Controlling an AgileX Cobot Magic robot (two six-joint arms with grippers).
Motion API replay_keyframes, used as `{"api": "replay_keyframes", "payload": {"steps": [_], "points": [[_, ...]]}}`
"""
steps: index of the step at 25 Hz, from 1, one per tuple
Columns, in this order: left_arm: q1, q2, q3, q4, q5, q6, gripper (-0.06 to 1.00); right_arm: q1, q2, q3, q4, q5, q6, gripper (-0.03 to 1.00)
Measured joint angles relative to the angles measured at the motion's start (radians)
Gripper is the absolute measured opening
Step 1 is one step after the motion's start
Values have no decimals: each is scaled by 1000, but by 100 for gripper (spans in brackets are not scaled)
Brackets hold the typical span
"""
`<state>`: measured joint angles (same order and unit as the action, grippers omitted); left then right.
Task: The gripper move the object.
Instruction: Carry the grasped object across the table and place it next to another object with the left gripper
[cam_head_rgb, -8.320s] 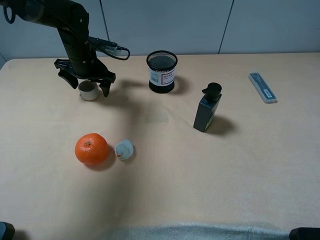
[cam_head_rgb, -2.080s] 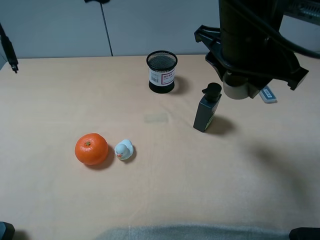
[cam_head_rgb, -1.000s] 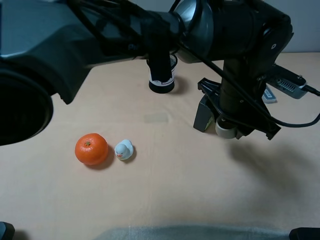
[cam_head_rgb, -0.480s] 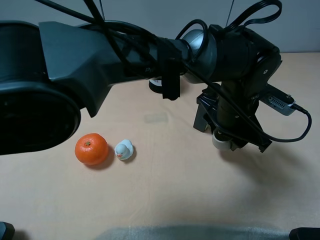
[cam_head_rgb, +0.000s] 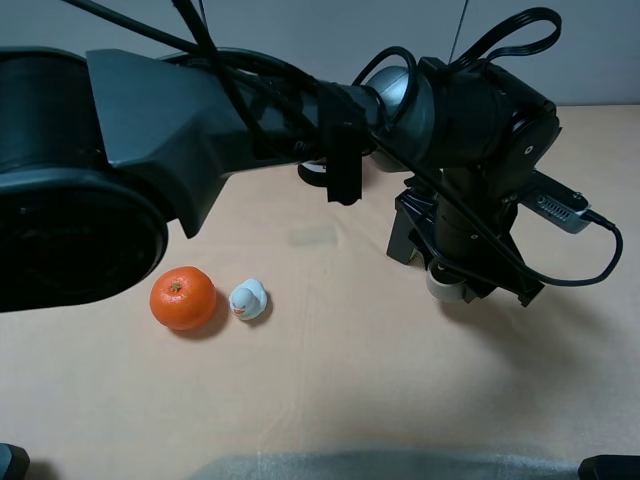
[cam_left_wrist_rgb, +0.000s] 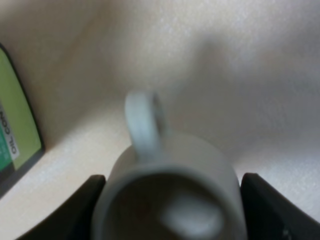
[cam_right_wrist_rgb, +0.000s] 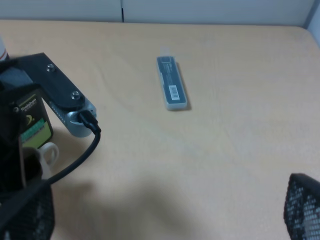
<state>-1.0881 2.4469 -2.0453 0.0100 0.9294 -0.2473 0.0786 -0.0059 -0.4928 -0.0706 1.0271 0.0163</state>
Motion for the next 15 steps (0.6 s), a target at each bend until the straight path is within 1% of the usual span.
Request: {"api": "replay_keyframes", "payload": {"steps": [15], "points": [[0, 10, 33, 2, -12, 0, 55, 0, 0, 0, 0, 0, 0, 69]]}}
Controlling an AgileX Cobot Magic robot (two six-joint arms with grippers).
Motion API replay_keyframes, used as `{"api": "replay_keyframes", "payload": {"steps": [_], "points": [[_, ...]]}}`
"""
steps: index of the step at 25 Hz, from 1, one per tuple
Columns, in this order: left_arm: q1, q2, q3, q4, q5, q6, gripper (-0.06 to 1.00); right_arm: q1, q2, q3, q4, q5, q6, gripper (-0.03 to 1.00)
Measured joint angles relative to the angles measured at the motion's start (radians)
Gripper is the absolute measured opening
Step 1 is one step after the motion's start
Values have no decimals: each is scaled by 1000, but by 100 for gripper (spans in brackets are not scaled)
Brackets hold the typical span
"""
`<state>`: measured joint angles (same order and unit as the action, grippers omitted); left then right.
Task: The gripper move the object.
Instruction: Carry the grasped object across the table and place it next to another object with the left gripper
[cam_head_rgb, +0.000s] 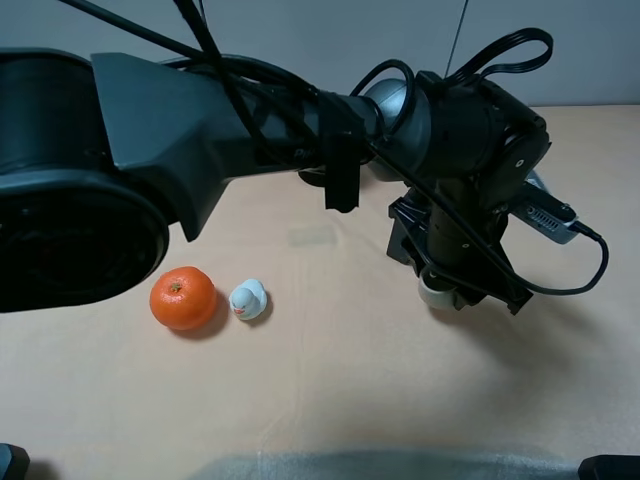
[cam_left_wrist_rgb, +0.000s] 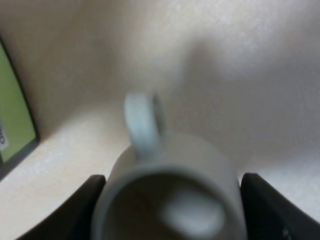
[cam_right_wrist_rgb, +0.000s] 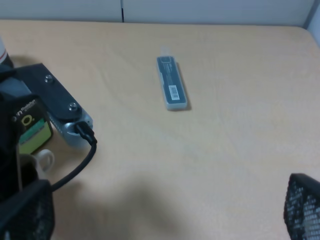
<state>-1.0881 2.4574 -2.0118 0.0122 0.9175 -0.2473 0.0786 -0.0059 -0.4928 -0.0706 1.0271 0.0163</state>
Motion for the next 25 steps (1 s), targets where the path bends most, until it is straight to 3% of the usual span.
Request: {"api": "replay_keyframes", "payload": {"steps": [20, 25], "points": [[0, 11, 5, 1, -19, 0, 56, 0, 0, 0, 0, 0, 0, 69], [0, 11, 5, 15, -20, 0, 66, 0, 0, 0, 0, 0, 0, 69]]}}
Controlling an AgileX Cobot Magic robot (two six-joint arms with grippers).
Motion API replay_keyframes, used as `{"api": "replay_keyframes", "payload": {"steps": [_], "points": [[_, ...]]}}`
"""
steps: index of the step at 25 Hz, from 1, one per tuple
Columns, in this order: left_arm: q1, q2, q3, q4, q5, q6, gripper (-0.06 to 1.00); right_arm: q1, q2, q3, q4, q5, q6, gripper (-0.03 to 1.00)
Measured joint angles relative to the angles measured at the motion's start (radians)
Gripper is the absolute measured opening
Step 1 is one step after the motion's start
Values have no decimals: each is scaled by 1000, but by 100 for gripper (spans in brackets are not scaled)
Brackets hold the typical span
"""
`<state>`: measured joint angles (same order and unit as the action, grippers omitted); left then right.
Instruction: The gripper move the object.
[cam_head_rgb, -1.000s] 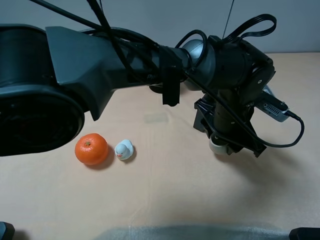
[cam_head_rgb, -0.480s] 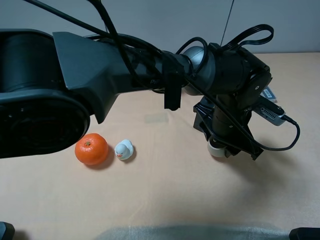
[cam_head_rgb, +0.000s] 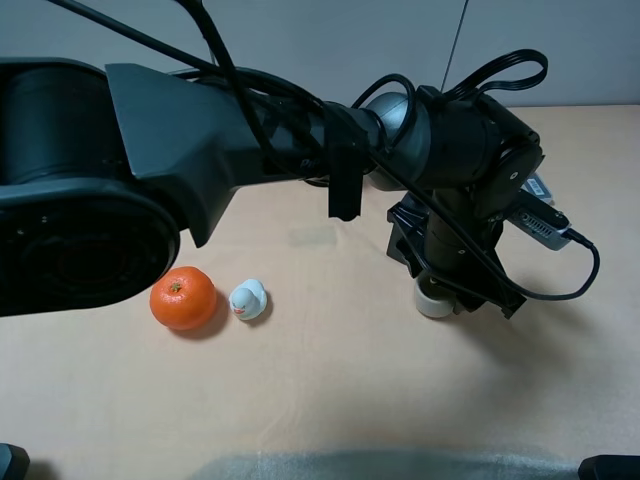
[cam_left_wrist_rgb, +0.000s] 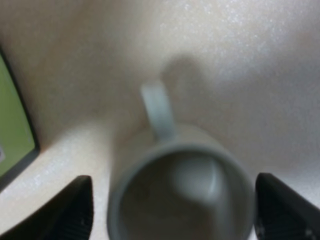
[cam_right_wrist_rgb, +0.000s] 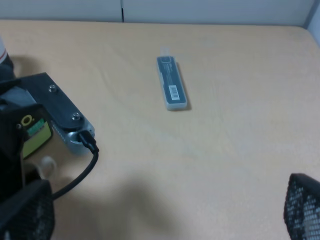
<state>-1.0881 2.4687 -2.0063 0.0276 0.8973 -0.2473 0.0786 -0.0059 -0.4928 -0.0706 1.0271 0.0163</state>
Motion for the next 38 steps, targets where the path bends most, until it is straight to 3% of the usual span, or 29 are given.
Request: {"api": "replay_keyframes", "payload": {"steps": [6, 28, 38], "points": [[0, 0, 0, 0, -4, 0, 72, 0, 0, 0, 0, 0, 0, 69], [0, -41, 0, -3, -5, 0, 72, 0, 0, 0, 0, 0, 0, 69], [-3, -63, -46, -1, 75, 0, 72, 0, 0, 0, 0, 0, 0, 69]]}}
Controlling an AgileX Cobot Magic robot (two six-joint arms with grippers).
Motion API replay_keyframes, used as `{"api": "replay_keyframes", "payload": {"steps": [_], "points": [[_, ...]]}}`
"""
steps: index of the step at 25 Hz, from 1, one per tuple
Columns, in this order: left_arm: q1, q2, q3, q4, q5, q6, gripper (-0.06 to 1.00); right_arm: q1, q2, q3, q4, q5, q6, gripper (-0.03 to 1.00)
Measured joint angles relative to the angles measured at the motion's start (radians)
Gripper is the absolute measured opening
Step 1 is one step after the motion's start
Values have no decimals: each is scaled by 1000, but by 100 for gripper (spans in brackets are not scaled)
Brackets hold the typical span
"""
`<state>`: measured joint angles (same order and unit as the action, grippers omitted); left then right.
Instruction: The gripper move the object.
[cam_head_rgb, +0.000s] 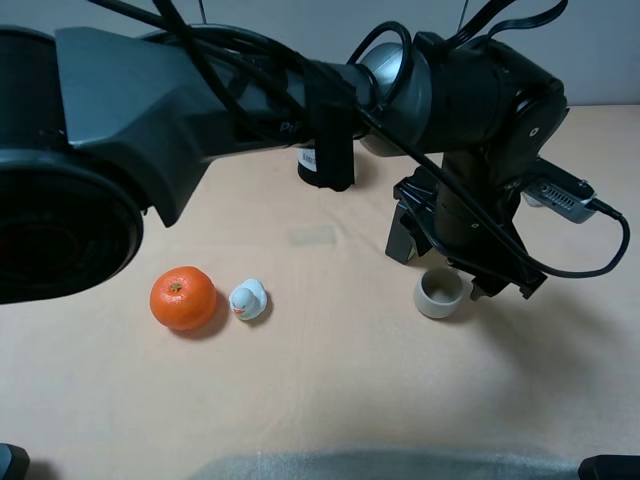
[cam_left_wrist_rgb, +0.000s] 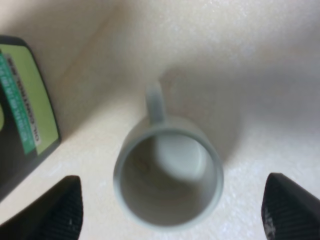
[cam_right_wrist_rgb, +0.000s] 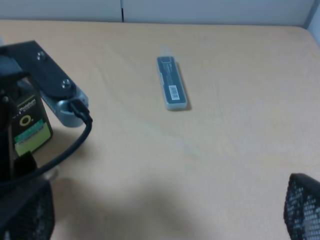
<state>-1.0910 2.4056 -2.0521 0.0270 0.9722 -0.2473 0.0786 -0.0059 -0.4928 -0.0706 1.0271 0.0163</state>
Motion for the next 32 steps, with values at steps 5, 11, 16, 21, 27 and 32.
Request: {"api": "replay_keyframes", "payload": {"steps": [5, 11, 16, 21, 27, 32], "points": [[-2, -7, -75, 0, 78, 0, 72, 0, 0, 0, 0, 0, 0, 69], [-2, -7, -169, 0, 188, 0, 72, 0, 0, 0, 0, 0, 0, 69], [-2, -20, -218, -11, 189, 3, 72, 0, 0, 0, 0, 0, 0, 69], [-2, -76, -220, -15, 190, 27, 73, 0, 0, 0, 0, 0, 0, 69], [-2, -135, -221, -15, 190, 44, 73, 0, 0, 0, 0, 0, 0, 69], [-2, -184, -193, -14, 191, 50, 73, 0, 0, 0, 0, 0, 0, 69]]}}
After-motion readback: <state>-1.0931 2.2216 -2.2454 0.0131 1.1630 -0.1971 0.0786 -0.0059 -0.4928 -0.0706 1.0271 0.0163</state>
